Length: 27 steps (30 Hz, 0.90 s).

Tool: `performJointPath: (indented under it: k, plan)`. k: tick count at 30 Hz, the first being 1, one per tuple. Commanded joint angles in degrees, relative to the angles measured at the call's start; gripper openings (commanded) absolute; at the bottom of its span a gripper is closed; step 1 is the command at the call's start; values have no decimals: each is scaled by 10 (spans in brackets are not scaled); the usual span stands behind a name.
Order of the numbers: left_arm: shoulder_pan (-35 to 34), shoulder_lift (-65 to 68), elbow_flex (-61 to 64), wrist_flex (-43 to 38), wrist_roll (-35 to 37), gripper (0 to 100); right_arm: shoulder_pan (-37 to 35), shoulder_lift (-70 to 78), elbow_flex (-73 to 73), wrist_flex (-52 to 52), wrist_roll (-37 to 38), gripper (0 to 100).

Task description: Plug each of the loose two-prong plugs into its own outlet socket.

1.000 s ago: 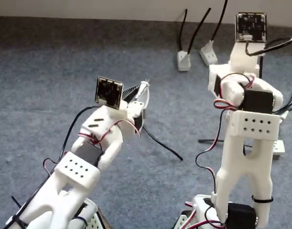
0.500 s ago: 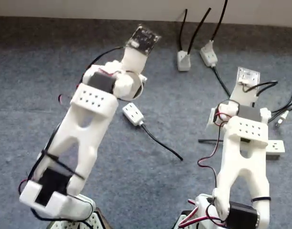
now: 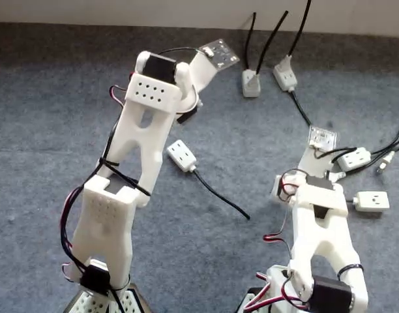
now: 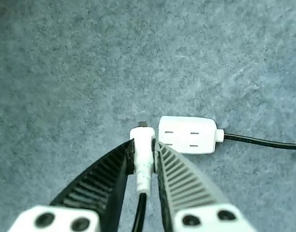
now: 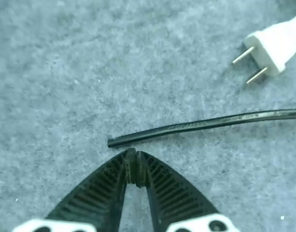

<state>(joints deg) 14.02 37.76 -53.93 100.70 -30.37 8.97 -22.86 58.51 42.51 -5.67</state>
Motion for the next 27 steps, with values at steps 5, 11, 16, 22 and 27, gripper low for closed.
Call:
performJointPath:
  k: [5,11,16,22,27]
  plan:
    - [-4,-67,139,7,-38,7,-5,-7,3,-33,-7,9]
    - [7,-116,200,5,-39,7,-6,-6,3,-34,-7,9]
    - [7,-115,208,-15,-39,7,-6,-3,3,-34,-7,9]
    - [17,-97,231,-55,-38,7,-7,-3,3,-34,-7,9]
    - [21,-66,233,-81,-38,7,-7,-3,3,-34,-7,9]
